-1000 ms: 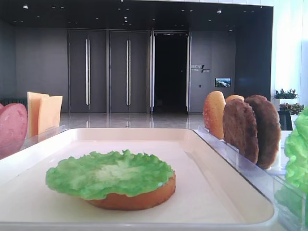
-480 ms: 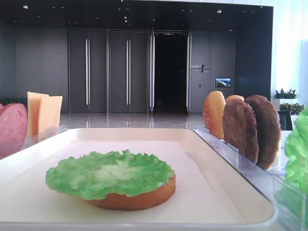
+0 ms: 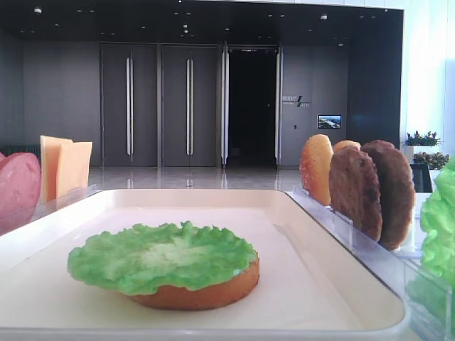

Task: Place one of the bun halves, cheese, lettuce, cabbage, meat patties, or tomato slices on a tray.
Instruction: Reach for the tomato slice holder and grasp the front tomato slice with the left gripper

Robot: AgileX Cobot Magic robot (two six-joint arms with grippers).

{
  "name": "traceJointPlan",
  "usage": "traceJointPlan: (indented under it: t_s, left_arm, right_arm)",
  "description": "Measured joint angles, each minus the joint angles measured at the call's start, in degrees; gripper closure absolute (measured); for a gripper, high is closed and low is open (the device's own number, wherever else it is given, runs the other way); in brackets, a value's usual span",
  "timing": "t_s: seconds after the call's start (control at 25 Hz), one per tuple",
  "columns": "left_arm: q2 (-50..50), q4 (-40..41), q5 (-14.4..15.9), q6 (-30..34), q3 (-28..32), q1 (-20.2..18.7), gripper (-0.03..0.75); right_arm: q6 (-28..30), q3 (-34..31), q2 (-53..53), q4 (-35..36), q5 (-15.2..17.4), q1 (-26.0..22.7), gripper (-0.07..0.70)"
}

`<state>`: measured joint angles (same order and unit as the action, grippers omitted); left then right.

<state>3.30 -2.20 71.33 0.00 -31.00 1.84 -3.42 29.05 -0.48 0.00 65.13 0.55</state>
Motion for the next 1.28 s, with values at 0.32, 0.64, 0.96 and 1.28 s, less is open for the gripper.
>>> traceJointPlan:
  t_s: [0.32, 0.64, 0.96, 1.28]
  left_arm:
    - [10.9, 2.2, 0.4, -2.4, -7.2, 0.0, 0.024]
    - [30.5, 3.3, 0.6, -2.4, -19.0, 0.0, 0.024]
    - [50.9, 7.4, 0.6, -3.1, -32.0, 0.0, 0.024]
    - [66.6, 7.7, 0.5, -3.9, -41.1, 0.0, 0.024]
  right_arm:
    - [0.0, 0.0, 0.0, 0.0, -0.1, 0.0, 0.1]
    - [0.0, 0.0, 0.0, 0.0, -0.1, 0.0, 0.1]
    - [0.0, 0.0, 0.0, 0.0, -0.2, 0.0, 0.1]
    - [0.0, 0.0, 0.0, 0.0, -0.2, 0.0, 0.1]
